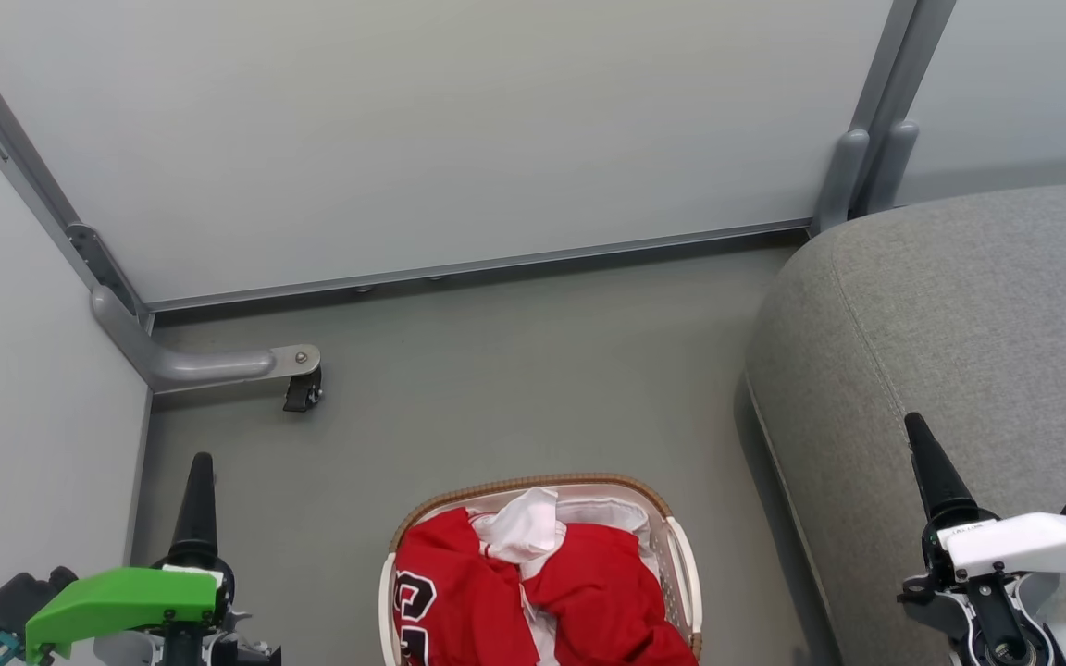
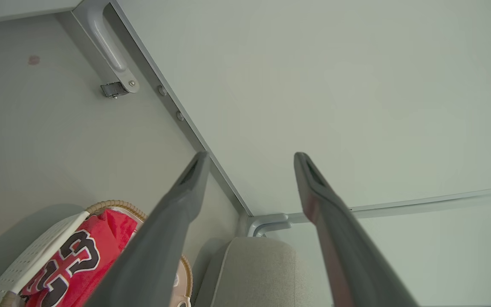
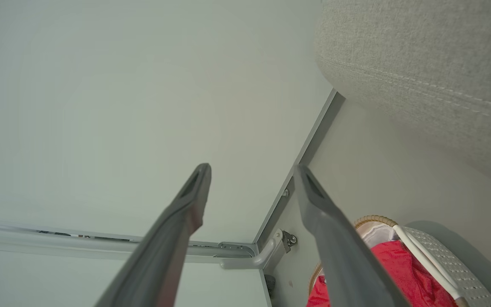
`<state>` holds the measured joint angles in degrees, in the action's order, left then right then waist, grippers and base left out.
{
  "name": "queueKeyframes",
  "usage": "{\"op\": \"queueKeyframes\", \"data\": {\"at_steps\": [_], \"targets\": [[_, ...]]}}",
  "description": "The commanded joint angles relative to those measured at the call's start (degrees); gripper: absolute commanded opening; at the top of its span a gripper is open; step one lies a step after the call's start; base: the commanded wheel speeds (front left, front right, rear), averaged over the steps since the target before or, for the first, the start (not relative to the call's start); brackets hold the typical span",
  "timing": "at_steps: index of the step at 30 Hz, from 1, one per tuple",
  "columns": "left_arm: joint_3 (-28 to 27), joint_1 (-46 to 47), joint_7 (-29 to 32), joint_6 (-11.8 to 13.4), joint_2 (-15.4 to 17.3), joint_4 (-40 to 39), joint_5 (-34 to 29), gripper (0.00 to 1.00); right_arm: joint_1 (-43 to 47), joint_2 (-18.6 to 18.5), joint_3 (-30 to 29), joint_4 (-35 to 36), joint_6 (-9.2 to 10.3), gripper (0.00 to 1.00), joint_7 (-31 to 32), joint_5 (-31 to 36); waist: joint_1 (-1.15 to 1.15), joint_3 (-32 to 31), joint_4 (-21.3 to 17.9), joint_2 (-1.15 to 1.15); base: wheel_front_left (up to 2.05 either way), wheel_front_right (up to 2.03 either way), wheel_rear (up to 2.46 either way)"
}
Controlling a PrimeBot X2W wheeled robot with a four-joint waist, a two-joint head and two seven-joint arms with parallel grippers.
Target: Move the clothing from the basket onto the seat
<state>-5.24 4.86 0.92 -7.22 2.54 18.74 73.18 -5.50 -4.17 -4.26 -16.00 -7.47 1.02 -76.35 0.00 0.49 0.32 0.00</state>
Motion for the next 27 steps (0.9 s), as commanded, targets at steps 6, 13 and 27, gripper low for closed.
{"op": "queueKeyframes", "data": {"at_steps": [6,13,27], "targets": [[2.06,2.55,-1.78,-0.11,1.68,-0.85,-10.62,1.00,-2.62,-1.55,1.41,1.42,-0.02,1.00,-1.84,9.56,0.00,0.14,0.09,0.00,0.00,0.00,0.00],[4.65,3.31,-3.26,0.49,2.69,0.21,-19.49,1.00,-3.63,-2.31,3.08,1.06,-0.02,1.00,-3.33,17.35,0.00,0.24,0.12,0.00,0.00,0.00,0.00],[9.39,4.78,-6.00,3.68,4.91,2.45,-31.61,1.00,-4.96,-2.91,4.19,-0.31,-0.02,1.00,-6.09,30.16,0.00,0.58,0.40,0.00,0.00,0.00,0.00]]}}
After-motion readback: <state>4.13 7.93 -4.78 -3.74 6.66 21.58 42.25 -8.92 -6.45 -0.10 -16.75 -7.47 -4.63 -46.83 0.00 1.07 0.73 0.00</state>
